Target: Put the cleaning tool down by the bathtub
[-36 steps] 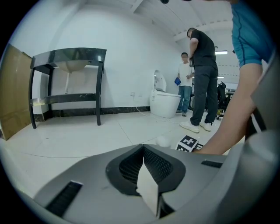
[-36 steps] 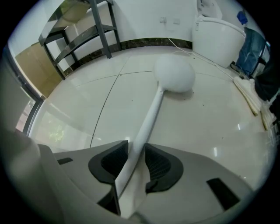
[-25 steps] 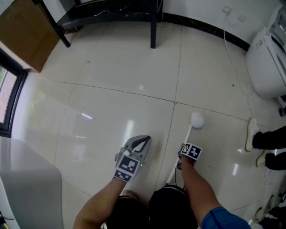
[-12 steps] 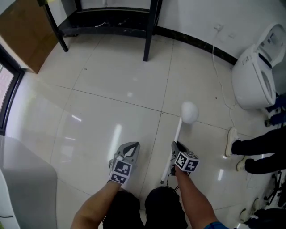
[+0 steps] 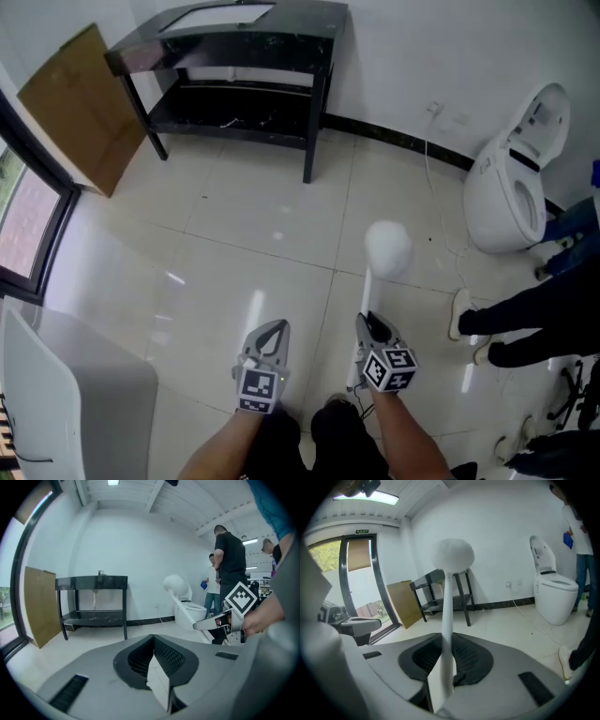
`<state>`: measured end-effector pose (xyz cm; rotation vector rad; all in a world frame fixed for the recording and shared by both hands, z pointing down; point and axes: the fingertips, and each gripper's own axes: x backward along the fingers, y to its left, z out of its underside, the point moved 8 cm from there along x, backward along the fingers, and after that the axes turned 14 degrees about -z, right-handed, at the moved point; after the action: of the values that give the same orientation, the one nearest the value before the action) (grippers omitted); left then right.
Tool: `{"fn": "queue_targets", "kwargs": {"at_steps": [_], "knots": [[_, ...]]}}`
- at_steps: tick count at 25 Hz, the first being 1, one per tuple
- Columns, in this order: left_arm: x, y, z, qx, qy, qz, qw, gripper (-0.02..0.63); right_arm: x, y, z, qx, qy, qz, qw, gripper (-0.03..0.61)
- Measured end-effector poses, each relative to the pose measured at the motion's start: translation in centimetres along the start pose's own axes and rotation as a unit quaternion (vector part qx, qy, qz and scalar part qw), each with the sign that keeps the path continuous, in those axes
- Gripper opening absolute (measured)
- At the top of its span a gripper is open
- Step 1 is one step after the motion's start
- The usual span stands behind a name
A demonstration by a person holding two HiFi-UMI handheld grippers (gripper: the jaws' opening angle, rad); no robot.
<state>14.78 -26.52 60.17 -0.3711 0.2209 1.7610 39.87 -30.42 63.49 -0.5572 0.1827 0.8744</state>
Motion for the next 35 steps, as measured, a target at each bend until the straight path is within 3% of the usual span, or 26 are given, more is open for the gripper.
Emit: {"fn": "queue_targets", "kwargs": {"at_steps": [8, 15, 24, 35], "knots": [[12.8, 2.5, -17.1, 0.001, -0.037, -0.024, 0.9990, 0.000, 10.3, 12.3, -16.6, 0.020, -0.052, -0.014, 0.998, 0.089], [23.6, 4.5, -23.5, -0.004, -0.053, -0.032, 0.9981, 0.000, 17.3, 21.0, -24.6, 0.035, -0.123, -0.027, 0.991, 0.089], [33.4, 5.1, -25.8, 0.006, -0.077, -0.112, 0.9907, 0.000, 20.1, 29.2, -26.0, 0.028, -0.146, -0.140, 0.979, 0.089], [45.5, 7.9, -23.3, 0.030, -0.071, -0.222, 0.9720, 0.000, 20.1, 37.9, -23.0, -0.034, -0.156, -0.242, 0.957, 0.089]]}}
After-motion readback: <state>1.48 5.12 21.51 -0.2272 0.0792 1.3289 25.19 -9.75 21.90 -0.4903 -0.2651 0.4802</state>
